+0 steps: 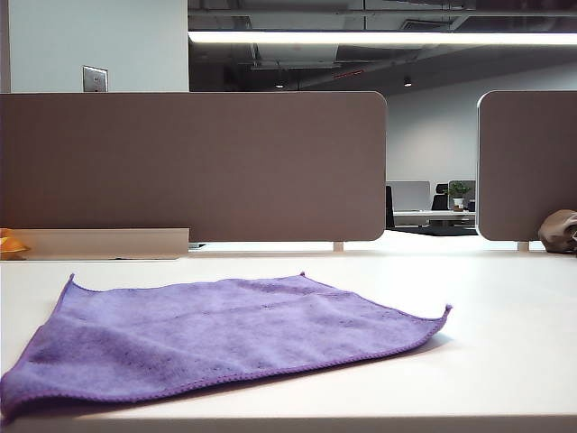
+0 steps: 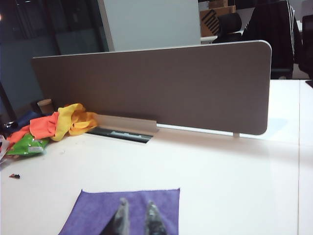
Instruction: Fold the bottom of the cloth upward, then fold it vertically to form a square shape.
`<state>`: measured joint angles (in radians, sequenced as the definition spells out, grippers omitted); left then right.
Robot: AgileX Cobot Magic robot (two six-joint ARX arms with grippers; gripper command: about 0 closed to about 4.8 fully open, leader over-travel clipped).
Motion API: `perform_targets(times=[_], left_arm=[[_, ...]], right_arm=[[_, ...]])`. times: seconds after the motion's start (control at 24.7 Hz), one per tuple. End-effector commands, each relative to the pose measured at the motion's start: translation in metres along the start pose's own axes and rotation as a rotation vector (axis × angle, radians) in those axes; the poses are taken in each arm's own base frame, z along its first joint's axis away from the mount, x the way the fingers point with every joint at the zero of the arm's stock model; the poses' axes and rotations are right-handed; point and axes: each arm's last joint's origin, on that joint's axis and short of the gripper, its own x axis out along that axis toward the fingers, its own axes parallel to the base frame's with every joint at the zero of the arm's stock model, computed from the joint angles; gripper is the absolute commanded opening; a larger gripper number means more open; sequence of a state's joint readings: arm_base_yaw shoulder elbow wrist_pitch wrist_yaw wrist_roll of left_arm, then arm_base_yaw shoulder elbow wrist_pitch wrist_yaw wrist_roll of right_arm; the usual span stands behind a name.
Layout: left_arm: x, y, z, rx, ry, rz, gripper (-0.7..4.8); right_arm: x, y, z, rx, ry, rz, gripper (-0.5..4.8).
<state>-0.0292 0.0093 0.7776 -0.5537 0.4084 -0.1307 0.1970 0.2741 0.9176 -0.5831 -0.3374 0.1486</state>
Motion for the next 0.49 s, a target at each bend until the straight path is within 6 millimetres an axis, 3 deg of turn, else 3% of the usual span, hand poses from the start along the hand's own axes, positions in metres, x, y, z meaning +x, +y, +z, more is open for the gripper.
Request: perform_targets(times=[0.04,0.24,0.49], left_arm=[[-0.001,-0.001,0.002,-0.032,-0.009,-0.007,-0.03],[-0.001,0.000,0.001,-0.045,0.006,-0.004,-0.03],[-0.001,0.000,0.001,-0.044,0.004,0.004,-0.03]], right_arm=[[-0.004,0.001,0.002,0.001,0.008,-0.027,0.52],[-0.016,0.003,0.018,-0.012,-0.064,-0.177,0.52],[-0.026,0.008,0.025,-0.014,-0.065,-0.169,0.52]])
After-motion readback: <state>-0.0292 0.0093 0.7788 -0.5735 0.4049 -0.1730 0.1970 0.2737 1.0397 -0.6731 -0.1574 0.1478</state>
